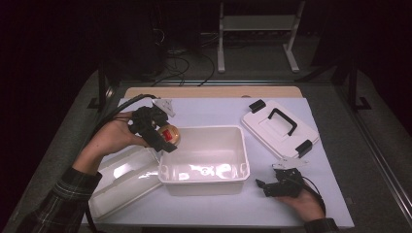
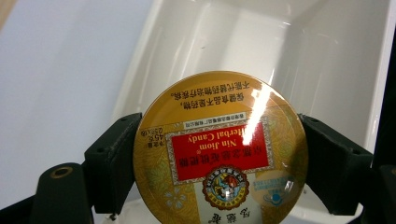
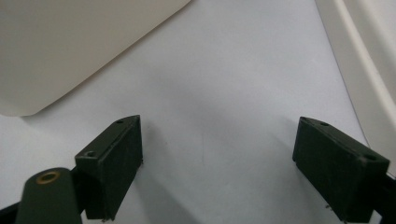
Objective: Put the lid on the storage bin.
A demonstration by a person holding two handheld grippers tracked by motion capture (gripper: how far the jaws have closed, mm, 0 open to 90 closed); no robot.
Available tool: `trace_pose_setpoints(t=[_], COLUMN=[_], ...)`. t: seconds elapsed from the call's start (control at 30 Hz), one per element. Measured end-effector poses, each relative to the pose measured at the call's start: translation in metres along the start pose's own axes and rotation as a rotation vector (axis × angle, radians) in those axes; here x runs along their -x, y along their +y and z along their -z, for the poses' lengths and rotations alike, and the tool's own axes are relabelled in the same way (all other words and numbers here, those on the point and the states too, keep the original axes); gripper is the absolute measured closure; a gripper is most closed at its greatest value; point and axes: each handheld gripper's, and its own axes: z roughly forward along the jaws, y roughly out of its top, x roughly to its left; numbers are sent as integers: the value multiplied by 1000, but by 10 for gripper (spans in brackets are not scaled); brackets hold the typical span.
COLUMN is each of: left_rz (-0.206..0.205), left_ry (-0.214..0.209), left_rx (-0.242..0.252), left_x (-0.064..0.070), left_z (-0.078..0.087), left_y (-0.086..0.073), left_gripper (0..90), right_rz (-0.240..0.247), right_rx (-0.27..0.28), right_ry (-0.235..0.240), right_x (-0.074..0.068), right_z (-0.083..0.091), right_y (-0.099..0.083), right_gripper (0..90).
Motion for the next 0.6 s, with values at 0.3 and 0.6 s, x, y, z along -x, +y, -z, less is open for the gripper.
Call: trace_pose_setpoints(t=[0.3,0.6], left_rz=[-30,-31], left_ry=[-41,-54], left_rx=[-24,-42], left_x=[11,11], left_z=[-37,-56], left_y=[2,-5], left_gripper=[199,198], right_rz=[-1,1], right_rx=[0,1], right_ry=[0,0], right_x=[0,0], right_z=[0,0], right_y=[0,0], right_gripper=[152,152])
